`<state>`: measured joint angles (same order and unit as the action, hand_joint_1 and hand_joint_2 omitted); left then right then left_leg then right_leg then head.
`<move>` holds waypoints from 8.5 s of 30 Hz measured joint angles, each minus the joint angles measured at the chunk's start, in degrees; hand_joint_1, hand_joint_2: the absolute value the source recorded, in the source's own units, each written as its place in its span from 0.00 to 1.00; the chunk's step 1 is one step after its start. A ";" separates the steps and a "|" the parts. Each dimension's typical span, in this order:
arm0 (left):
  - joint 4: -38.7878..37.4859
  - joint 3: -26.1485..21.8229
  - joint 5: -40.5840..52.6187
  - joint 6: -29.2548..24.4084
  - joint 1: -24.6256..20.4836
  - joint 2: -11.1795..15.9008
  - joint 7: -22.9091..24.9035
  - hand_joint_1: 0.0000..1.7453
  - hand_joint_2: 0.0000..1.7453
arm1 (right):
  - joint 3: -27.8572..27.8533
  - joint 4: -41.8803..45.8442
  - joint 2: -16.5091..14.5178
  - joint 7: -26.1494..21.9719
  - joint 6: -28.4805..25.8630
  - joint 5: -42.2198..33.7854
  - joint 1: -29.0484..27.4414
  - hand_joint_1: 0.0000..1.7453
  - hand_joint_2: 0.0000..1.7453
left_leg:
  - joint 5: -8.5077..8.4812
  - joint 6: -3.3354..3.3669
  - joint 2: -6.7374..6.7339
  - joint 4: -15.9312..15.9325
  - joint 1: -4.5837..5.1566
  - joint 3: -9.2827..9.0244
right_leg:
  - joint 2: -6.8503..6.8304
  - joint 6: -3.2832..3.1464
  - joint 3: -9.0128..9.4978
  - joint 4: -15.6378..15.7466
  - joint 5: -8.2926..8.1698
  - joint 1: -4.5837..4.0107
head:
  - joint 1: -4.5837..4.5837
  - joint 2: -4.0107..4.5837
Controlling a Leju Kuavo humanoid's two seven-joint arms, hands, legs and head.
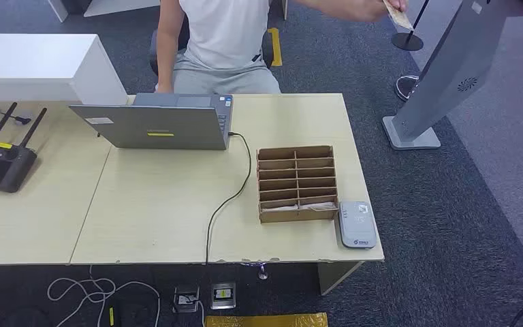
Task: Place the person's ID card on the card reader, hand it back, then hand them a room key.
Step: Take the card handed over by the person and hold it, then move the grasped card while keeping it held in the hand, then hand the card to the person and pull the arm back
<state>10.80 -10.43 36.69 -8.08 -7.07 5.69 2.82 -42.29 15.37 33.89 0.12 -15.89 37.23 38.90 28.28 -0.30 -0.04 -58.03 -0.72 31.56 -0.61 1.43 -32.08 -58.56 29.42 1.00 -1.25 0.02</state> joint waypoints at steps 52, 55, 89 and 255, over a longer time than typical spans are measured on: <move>0.00 -0.02 3.58 0.66 -0.32 0.46 -2.43 0.00 0.00 | 57.96 56.73 -11.70 -11.42 -9.31 25.59 3.38 0.00 1.00 | -0.14 -0.03 0.47 0.00 -0.09 0.21 | -0.43 -0.03 -0.07 -0.10 0.02 -0.10 | -0.01 0.00; 0.00 -0.02 3.63 0.74 -0.32 0.50 -2.44 0.00 0.00 | 58.49 56.76 -12.22 -11.41 -8.34 25.63 3.38 0.00 1.00 | -0.14 -0.03 0.47 0.00 -0.09 0.21 | -0.43 -0.03 -0.07 -0.11 0.02 -0.10 | -0.01 0.00; 0.00 -0.02 4.29 0.88 -0.31 0.70 -2.49 0.00 0.00 | 60.72 56.74 -14.58 -11.74 -0.27 22.74 3.50 1.00 1.00 | -0.14 -0.04 0.47 0.00 -0.08 0.22 | -0.40 -0.03 -0.11 -0.10 0.02 -0.10 | -0.01 0.00; 0.00 -0.28 8.38 2.52 -1.59 0.75 -2.89 0.00 0.00 | 67.27 18.40 -27.20 -17.91 -6.40 20.24 24.41 1.00 1.00 | -0.14 -0.06 0.29 0.00 -0.10 0.35 | -0.31 -0.05 -0.27 -0.13 0.00 -0.12 | -0.02 0.00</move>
<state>10.80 -10.71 45.07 -5.55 -8.66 6.45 -0.07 24.98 33.77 6.69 -17.79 -22.29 57.47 63.30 28.13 -0.36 0.25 -58.03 -0.81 31.91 -0.93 1.37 -32.35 -58.70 29.43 0.88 -1.27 0.02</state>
